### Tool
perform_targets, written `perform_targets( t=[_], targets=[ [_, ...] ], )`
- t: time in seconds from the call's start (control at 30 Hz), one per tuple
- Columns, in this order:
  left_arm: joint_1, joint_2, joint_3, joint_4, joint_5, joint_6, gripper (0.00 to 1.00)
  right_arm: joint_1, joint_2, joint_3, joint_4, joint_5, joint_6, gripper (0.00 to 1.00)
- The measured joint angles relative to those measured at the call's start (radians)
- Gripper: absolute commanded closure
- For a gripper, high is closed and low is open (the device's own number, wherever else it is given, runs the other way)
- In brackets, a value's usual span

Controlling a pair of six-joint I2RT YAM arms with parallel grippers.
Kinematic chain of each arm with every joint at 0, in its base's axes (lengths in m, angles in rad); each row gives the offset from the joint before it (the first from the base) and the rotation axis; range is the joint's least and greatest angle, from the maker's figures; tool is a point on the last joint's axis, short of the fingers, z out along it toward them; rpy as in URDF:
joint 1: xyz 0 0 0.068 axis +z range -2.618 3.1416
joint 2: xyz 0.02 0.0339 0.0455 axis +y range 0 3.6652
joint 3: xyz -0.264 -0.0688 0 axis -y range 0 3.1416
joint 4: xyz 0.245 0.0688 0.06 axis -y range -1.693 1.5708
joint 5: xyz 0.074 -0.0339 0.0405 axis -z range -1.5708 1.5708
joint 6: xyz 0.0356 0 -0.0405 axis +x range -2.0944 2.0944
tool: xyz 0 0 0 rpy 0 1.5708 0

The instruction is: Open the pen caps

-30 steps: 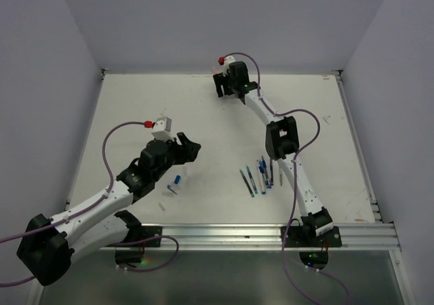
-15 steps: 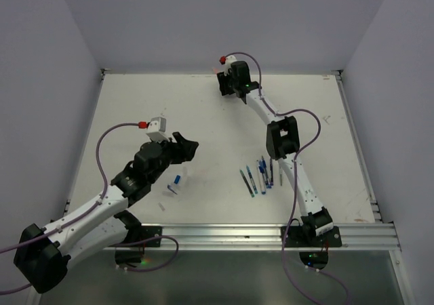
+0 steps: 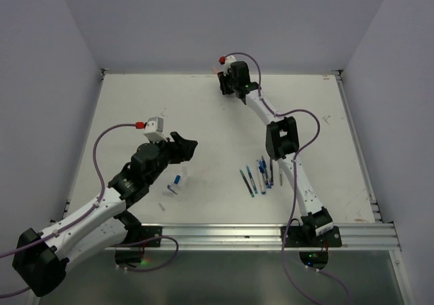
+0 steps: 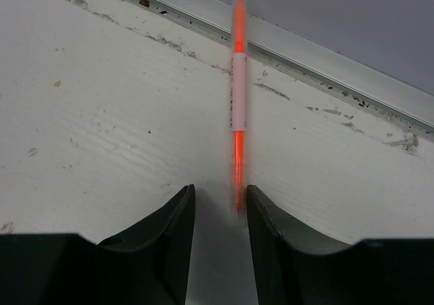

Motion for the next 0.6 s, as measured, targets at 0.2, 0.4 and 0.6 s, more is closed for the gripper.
perform_targets(
  t=[0.2,0.4,0.6],
  targets=[
    [0.000,-0.004,0.000,0.000,0.000,0.000,0.29,0.000,0.000,0.000,0.000,0.000,0.000,0.72],
    [0.000,-0.010,0.000,-0.001,0.000,0.001,0.29,-0.003,0.000,0.000,-0.001,0.000,0.002,0.89],
    [0.000,-0.014,0.000,-0.002,0.000,0.001,0.28,-0.006,0.000,0.000,-0.001,0.000,0.004,1.00]
  ],
)
